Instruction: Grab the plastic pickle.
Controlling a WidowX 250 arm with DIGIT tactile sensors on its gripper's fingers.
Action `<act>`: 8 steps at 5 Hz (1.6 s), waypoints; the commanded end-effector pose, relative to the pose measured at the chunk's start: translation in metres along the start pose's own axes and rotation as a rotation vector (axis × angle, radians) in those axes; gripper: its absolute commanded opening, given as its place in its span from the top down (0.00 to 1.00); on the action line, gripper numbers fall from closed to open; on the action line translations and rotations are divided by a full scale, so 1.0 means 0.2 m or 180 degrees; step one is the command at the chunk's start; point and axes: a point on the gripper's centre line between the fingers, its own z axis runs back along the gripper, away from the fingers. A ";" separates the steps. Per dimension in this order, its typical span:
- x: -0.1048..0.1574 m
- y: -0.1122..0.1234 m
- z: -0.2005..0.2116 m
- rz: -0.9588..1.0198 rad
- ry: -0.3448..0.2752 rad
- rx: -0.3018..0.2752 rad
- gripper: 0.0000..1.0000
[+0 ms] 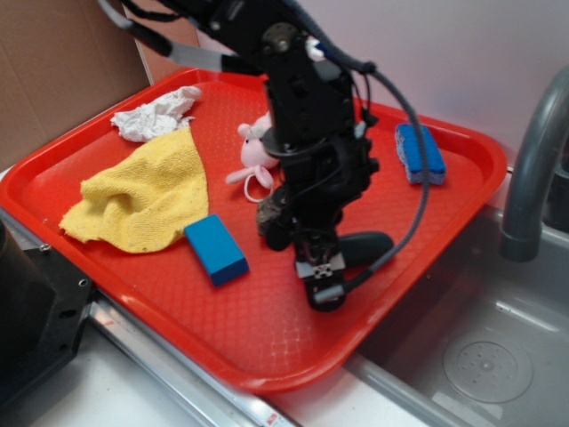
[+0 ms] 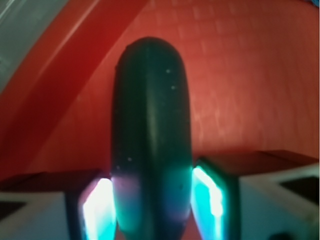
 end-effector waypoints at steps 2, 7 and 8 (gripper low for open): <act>-0.24 0.16 0.72 0.1377 -0.0277 0.0182 1.00; -0.47 0.53 0.96 0.2344 -0.0311 0.0589 1.00; -0.48 0.50 0.97 0.2309 -0.0324 0.0548 1.00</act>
